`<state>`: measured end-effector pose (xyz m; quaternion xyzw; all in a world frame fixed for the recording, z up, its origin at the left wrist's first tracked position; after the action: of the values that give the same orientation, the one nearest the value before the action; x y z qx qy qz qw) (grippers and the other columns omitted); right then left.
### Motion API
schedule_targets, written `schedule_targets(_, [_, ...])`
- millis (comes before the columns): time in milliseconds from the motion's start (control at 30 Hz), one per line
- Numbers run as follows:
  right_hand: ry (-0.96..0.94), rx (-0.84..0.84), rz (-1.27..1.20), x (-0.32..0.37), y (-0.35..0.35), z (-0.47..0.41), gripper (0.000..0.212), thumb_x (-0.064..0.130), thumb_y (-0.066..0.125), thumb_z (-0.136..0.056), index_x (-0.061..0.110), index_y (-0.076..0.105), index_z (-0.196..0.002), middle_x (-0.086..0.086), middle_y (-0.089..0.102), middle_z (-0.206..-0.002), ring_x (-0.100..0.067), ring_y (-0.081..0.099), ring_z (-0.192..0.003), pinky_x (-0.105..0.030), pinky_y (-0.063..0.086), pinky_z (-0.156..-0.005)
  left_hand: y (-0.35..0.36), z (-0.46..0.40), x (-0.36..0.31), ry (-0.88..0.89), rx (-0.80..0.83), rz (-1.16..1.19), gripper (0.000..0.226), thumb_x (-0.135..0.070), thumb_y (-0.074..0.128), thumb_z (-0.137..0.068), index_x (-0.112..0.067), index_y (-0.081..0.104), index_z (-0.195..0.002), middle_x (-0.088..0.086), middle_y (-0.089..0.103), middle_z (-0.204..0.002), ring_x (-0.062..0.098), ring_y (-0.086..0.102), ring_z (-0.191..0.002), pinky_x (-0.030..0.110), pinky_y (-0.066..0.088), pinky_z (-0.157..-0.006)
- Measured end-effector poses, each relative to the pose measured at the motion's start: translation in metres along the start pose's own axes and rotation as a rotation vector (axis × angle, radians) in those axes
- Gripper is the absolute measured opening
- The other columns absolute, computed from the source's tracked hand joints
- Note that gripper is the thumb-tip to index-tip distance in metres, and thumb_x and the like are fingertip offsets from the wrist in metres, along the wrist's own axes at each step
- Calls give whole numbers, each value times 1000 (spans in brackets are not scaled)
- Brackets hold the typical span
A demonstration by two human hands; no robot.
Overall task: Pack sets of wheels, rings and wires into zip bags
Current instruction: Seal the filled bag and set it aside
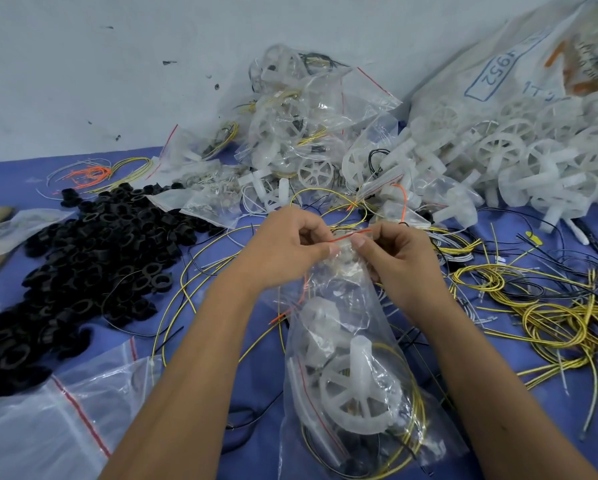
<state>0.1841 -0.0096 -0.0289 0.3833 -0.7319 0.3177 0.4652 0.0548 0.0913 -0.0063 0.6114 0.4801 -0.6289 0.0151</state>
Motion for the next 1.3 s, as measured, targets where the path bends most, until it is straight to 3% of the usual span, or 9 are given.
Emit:
schedule_targets(200, [16, -32, -49, -5, 0, 0, 33, 11, 66, -98, 26, 68, -68, 7, 55, -55, -8, 45, -50, -24, 36, -48, 0, 0, -7, 59, -6, -59, 13, -10, 77, -88, -14, 71, -77, -2, 65, -68, 10, 54, -62, 31, 48, -64])
schedule_targets(333, [45, 49, -114, -4, 5, 2, 15, 17, 69, -96, 12, 76, -84, -15, 66, -69, -20, 56, -63, -31, 45, -57, -1, 0, -9, 56, -28, -61, 20, -15, 79, -88, -25, 70, -72, -1, 68, -69, 7, 54, -60, 25, 46, -60])
schedule_targets(400, [5, 72, -114, 1, 7, 3, 17, 11, 70, -95, 19, 80, -84, -4, 73, -72, -10, 64, -67, -23, 51, -63, 0, 1, -8, 46, -19, -77, 24, -17, 80, -88, -31, 69, -71, -6, 68, -67, 3, 54, -58, 18, 44, -58])
schedule_targets(467, [-2, 62, -109, 2, 7, 4, 25, 8, 70, -94, 26, 80, -79, 5, 72, -70, -5, 64, -64, -18, 51, -61, 0, 2, -4, 24, 3, -64, 22, -17, 80, -88, -29, 69, -73, -4, 69, -68, 5, 57, -60, 23, 47, -61])
schedule_targets(633, [-9, 29, -94, 2, 5, 3, 24, 10, 71, -93, 28, 79, -78, 1, 71, -69, -10, 63, -64, -22, 52, -60, -5, 5, 0, 8, 8, -21, 15, -8, 79, -87, -17, 74, -76, -4, 69, -68, 4, 55, -59, 17, 45, -60])
schedule_targets(767, [59, 75, -157, -3, 11, 4, 15, 16, 73, -90, 25, 80, -81, 2, 74, -74, -8, 65, -69, -23, 54, -64, -6, 4, -4, 49, -29, -73, 16, -12, 81, -86, -20, 73, -73, 0, 70, -69, 7, 56, -61, 24, 46, -61])
schedule_targets(933, [52, 56, -138, -7, 8, 3, 15, 8, 73, -90, 19, 81, -84, -16, 73, -78, -25, 60, -72, -37, 47, -67, -6, 3, -1, 29, -35, -40, 13, -16, 83, -84, -22, 76, -76, -10, 70, -66, 0, 55, -58, 16, 45, -60])
schedule_targets(1167, [63, 46, -163, -7, 5, 4, 20, 4, 71, -92, 18, 77, -78, -4, 71, -73, -18, 62, -68, -30, 51, -63, -9, 6, 2, 13, 33, 38, 11, -5, 79, -86, -14, 76, -81, -2, 72, -72, 5, 60, -64, 17, 45, -63])
schedule_targets(1300, [58, 71, -177, -8, 7, 5, 7, 6, 73, -91, 9, 79, -89, -7, 76, -81, -15, 68, -73, -26, 54, -65, -10, 7, -2, 36, 21, 24, 8, -4, 79, -85, -9, 76, -81, 3, 71, -73, 12, 60, -67, 31, 50, -67])
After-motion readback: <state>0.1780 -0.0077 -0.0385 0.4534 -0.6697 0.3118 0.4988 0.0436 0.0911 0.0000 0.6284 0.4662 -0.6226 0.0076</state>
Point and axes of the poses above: each hand's wrist, its own z-axis away from the middle knuckle, its own y-axis out of the palm, x = y × z, the point moved 7 cm from there along -z, towards the middle knuckle
